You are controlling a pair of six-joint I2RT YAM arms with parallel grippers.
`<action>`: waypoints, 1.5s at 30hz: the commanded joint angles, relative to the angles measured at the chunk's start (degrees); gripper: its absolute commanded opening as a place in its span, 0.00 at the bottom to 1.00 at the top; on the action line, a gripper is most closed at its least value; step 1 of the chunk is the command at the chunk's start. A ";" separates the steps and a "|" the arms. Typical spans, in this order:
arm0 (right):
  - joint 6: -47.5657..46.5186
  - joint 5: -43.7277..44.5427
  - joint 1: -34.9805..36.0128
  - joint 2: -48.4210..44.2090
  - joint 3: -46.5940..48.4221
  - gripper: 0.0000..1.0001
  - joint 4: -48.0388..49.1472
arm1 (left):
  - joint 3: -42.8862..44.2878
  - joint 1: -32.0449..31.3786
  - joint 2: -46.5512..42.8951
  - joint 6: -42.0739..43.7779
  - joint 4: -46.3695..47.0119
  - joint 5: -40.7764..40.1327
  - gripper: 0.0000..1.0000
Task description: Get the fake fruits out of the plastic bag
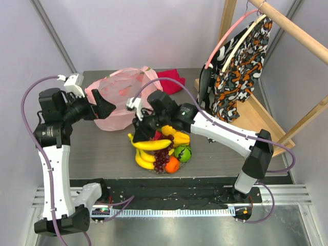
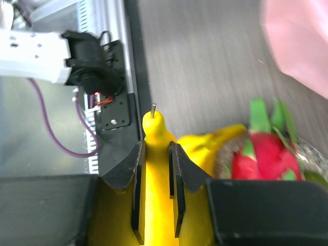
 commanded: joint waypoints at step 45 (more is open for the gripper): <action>22.26 -19.51 -22.09 5.32 -9.21 0.75 10.36 | 0.49 0.41 9.44 -0.63 5.20 3.58 1.00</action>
